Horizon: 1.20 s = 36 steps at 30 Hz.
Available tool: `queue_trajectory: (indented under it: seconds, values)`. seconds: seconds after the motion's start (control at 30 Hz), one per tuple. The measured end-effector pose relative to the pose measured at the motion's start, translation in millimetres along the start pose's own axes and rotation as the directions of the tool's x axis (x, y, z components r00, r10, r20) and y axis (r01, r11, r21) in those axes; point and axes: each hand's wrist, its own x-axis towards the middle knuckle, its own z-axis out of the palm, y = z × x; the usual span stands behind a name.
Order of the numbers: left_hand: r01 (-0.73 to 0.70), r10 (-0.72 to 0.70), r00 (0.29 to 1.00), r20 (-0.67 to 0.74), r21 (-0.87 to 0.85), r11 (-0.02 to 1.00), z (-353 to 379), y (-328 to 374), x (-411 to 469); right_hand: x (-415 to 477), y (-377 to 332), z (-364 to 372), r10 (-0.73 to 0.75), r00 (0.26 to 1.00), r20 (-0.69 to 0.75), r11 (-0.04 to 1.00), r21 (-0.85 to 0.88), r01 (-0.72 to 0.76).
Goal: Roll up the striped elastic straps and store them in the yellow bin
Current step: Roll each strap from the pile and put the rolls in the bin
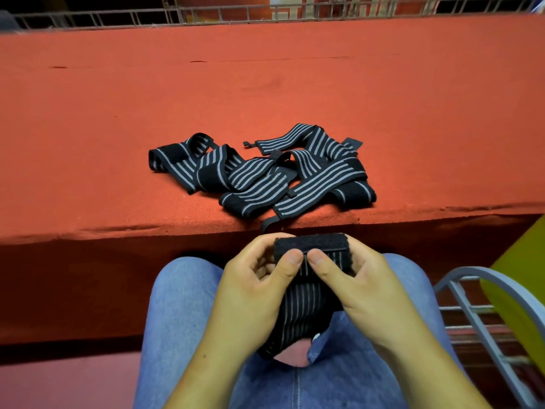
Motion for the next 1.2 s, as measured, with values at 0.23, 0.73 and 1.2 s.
queue_trajectory:
  seconds: [0.23, 0.73, 1.2]
  values:
    - [-0.013, 0.012, 1.0, -0.004, -0.031, 0.999, 0.0, 1.8, -1.3, 0.6, 0.2, 0.5, 0.01, 1.0, 0.008, 1.0, -0.008, -0.01]
    - [-0.061, 0.057, 0.997, -0.06, -0.056, 0.997, 0.7, 7.3, -2.7, -0.2, 0.6, 2.6, 0.211, 0.976, 0.05, 0.971, 0.1, -0.215]
    - [-0.081, 0.084, 0.996, 0.042, -0.068, 0.994, 2.5, 3.7, -3.9, 2.7, 4.1, -0.6, 0.225, 0.974, 0.026, 0.954, 0.197, -0.226]
